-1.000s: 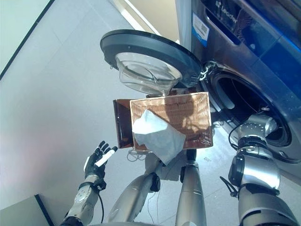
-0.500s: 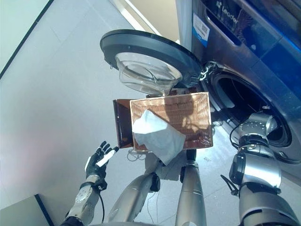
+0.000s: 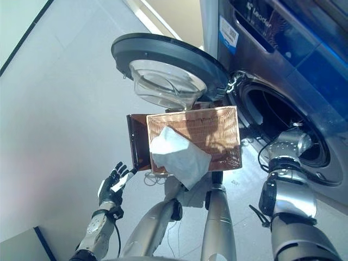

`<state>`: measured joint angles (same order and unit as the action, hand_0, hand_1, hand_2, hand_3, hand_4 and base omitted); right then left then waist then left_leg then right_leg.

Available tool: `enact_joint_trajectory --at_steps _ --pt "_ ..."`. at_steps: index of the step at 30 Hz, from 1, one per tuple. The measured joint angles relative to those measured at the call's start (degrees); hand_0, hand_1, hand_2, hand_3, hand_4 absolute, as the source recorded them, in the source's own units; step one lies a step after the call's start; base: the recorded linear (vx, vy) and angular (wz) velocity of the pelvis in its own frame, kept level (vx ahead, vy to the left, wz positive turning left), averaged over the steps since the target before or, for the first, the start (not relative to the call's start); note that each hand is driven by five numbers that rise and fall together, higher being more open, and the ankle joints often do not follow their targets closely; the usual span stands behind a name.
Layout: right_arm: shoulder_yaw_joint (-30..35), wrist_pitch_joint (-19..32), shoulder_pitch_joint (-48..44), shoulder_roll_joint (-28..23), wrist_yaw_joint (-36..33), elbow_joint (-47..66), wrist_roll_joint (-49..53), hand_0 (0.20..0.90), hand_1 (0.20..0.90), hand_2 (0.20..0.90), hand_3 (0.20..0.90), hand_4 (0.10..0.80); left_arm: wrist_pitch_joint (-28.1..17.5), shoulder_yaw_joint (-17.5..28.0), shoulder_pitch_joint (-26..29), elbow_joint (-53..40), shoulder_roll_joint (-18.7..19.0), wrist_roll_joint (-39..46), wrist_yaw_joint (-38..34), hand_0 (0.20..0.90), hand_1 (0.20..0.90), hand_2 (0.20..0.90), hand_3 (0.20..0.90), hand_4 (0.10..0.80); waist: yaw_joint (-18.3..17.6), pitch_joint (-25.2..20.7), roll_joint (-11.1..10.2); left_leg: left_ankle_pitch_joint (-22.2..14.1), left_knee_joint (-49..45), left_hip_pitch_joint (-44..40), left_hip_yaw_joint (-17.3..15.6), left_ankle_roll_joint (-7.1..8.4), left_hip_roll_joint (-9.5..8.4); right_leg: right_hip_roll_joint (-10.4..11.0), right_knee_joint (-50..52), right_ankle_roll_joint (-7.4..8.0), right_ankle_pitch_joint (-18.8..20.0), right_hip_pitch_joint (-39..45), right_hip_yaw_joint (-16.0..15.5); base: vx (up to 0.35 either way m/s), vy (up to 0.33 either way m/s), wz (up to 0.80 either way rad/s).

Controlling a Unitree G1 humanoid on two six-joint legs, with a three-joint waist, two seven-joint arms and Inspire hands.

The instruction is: Pick up the clothes and place them into the washing machine

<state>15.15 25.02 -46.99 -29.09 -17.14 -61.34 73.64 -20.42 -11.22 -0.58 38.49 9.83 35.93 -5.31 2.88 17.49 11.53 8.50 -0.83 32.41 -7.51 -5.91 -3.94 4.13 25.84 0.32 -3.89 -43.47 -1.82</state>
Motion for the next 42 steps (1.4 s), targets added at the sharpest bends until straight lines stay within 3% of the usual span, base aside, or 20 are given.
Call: enact_joint_trajectory --at_steps 12,17,22,25,31,42 --pt "-4.5 -0.1 9.5 11.0 2.3 6.8 -3.5 0.900 0.900 0.900 0.900 0.800 0.0 1.7 0.0 -0.3 0.0 0.0 -0.1 0.900 0.900 0.900 0.900 0.800 -0.6 -0.1 -1.4 -0.5 -1.0 0.0 -0.3 0.14 -0.01 0.0 0.3 0.20 0.1 0.1 0.4 -0.009 0.013 -0.02" --pt "-4.8 -0.2 12.6 14.0 2.4 8.2 -3.7 0.900 0.900 0.900 0.900 0.800 0.0 2.1 0.0 -0.3 -0.1 0.0 -0.2 0.900 0.900 0.900 0.900 0.800 -0.6 -0.2 -2.1 -0.6 -1.2 0.0 -0.4 0.07 -0.04 0.0 0.3 0.35 0.3 0.3 0.4 0.000 0.000 0.00" --pt "-9.1 -0.4 16.6 14.7 2.3 11.2 -8.1 0.900 0.900 0.900 0.900 0.800 0.0 3.1 -0.3 -0.3 -0.1 0.0 -0.6 0.900 0.900 0.900 0.900 0.800 -0.7 -0.6 -3.7 -0.7 -1.2 -1.0 -0.5 0.02 0.02 -0.1 0.0 0.36 0.3 1.3 0.4 0.000 0.000 0.00" --pt "-12.0 -1.5 19.0 14.5 1.9 14.0 -14.7 0.900 0.900 0.900 0.900 0.800 0.0 4.4 -0.3 -0.4 0.0 -0.2 -1.3 0.900 0.900 0.900 0.900 0.800 -0.9 -0.8 -4.8 -0.9 -1.3 -1.0 -0.5 0.09 0.02 -0.1 -0.2 0.91 -0.2 1.2 0.5 0.074 0.000 0.01" --pt "-18.2 -6.3 24.3 13.3 -1.4 22.7 -36.5 0.900 0.900 0.900 0.900 0.800 -0.1 4.5 -0.4 -0.5 0.0 -1.6 -2.0 0.900 0.900 0.900 0.900 0.800 -2.0 -0.8 -5.0 -0.9 -1.3 -1.0 -0.3 0.10 0.04 -0.1 -0.1 0.65 0.1 1.6 0.4 -0.001 -0.002 0.01" --pt "-27.9 -13.9 24.7 7.5 -2.8 24.4 -66.7 0.900 0.900 0.900 0.900 0.800 -0.2 6.7 -0.3 0.3 -0.1 -4.0 -2.7 0.900 0.900 0.900 0.900 0.800 -1.8 -1.3 -6.9 -1.1 -1.9 -2.8 0.2 -0.04 0.22 0.0 -1.0 0.35 0.3 4.2 -0.5 -0.015 -0.018 0.05"
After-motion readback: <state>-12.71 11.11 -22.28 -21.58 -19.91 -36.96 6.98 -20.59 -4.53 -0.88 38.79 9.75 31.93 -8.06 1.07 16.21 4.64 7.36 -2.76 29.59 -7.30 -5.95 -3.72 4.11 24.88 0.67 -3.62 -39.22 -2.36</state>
